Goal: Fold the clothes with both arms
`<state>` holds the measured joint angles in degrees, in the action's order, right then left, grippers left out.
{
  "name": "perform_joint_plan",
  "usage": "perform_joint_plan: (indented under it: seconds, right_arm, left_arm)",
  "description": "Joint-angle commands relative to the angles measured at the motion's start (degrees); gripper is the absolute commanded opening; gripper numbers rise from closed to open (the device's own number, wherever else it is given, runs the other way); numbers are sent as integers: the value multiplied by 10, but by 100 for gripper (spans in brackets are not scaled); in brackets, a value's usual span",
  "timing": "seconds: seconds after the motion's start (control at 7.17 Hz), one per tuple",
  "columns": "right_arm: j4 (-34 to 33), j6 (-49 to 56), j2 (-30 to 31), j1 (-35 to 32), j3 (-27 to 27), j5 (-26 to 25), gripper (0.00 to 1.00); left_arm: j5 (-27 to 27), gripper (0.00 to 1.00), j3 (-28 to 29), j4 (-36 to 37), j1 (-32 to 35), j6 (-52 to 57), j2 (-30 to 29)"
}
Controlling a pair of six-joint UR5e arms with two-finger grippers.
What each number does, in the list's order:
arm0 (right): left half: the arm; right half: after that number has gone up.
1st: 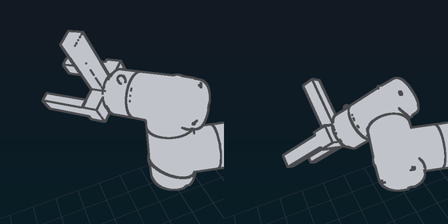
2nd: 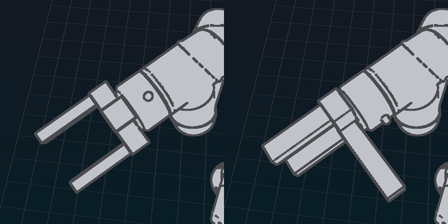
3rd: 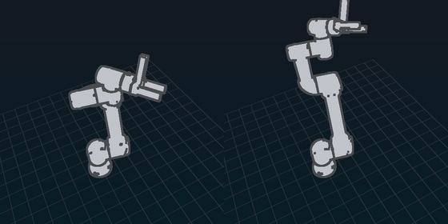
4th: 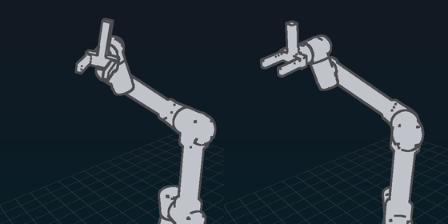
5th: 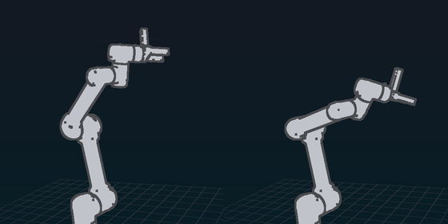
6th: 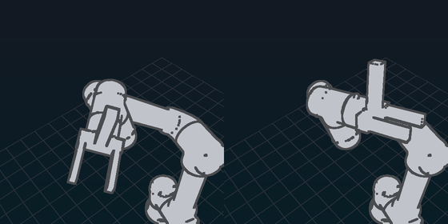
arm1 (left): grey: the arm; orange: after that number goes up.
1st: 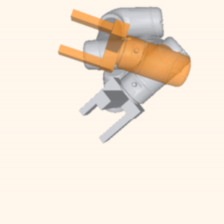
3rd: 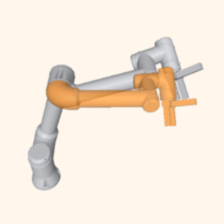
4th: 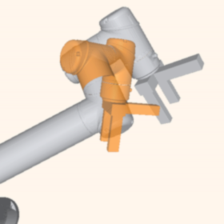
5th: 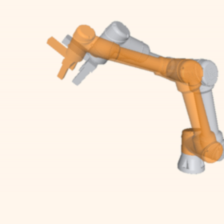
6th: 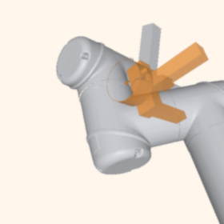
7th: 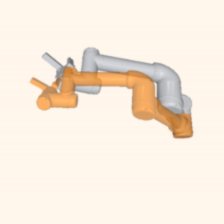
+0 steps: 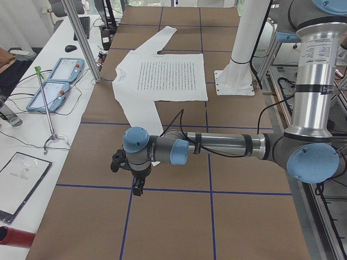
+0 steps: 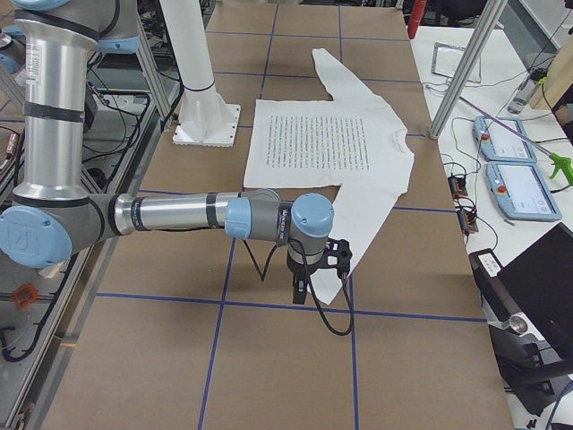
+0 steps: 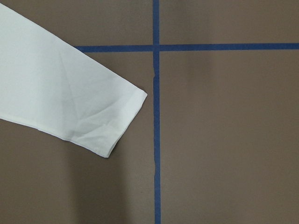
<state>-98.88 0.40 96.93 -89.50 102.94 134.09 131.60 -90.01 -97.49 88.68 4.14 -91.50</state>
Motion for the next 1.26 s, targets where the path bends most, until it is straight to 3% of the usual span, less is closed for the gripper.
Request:
perform_joint_plan:
  seconds: [0.0,0.42,0.56,0.7,0.84,1.12]
  right_arm:
    - [2,-3,-2,0,3,6,100]
    - [3,-3,-38,7,-14,6,100]
    - [51,-3,-54,14,-59,11,100]
    - [138,-4,-54,16,-123,54,100]
    - [238,-4,-59,30,-190,67,100]
    - [360,-91,-60,80,-239,49,100]
  left_arm:
    - [-5,100,2,-74,0,-4,-3]
    - [2,100,-3,-102,-4,-35,-14]
    - [3,100,-3,-102,-7,-52,-20]
    - [3,100,-1,-129,-8,-51,-17]
    - [10,100,3,-145,-8,-56,-14]
    - [91,99,4,-140,-8,-62,-27]
